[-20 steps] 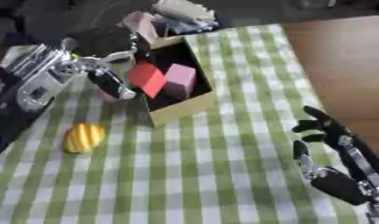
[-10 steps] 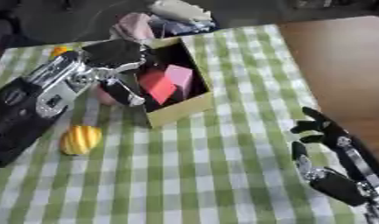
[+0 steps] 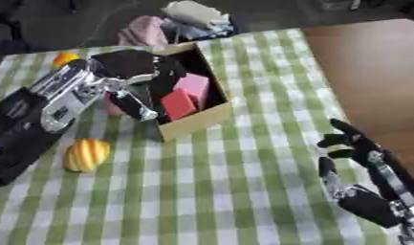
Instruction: Pick up objects on the table and place them in the box.
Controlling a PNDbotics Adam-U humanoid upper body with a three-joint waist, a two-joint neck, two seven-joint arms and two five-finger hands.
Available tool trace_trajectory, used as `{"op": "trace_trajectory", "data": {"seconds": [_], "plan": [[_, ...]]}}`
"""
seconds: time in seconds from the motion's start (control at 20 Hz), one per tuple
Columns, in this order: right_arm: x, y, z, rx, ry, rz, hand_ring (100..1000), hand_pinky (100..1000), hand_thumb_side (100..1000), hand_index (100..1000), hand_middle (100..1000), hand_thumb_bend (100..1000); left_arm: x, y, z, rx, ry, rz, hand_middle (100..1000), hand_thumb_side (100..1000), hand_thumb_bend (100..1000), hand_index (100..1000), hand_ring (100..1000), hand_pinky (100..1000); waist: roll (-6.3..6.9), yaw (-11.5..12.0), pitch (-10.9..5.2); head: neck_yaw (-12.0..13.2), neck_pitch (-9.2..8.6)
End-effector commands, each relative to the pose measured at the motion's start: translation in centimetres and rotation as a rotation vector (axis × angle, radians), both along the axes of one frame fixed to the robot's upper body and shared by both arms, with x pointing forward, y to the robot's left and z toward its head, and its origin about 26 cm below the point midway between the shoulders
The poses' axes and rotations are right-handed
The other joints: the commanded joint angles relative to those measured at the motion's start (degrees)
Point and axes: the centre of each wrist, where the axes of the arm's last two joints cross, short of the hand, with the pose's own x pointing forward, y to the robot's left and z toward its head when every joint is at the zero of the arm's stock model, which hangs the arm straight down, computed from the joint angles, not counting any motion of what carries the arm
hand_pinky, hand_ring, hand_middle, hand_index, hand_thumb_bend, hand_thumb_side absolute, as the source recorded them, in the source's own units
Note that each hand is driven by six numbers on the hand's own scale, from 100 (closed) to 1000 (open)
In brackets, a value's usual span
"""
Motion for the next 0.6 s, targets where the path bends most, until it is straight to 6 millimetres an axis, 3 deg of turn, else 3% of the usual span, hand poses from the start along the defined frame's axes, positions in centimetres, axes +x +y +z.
{"op": "trace_trajectory", "data": {"seconds": [0.05, 0.35, 0.6], "plan": [[0.2, -0.1, 0.6, 0.000, -0.021, 0.002, 890, 737, 470, 987, 694, 100, -0.8, 1.0, 2.3, 0.045, -0.015, 0.014, 909, 273, 354, 954, 850, 851, -0.64, 0.19, -0.94, -0.29, -0.69], [0.2, -0.4, 0.7, -0.003, -0.026, -0.014, 890, 738, 470, 987, 694, 100, -4.2, 2.6, 5.1, 0.015, -0.052, -0.005, 784, 257, 275, 877, 754, 806, -0.54, 0.91, -0.91, -1.22, -0.78], [0.2, -0.7, 0.9, -0.002, -0.033, -0.029, 890, 737, 470, 987, 694, 100, -7.7, 4.2, 5.2, 0.036, 0.021, 0.025, 771, 279, 323, 873, 737, 796, -0.18, 1.81, -0.90, -1.84, -0.79]]}}
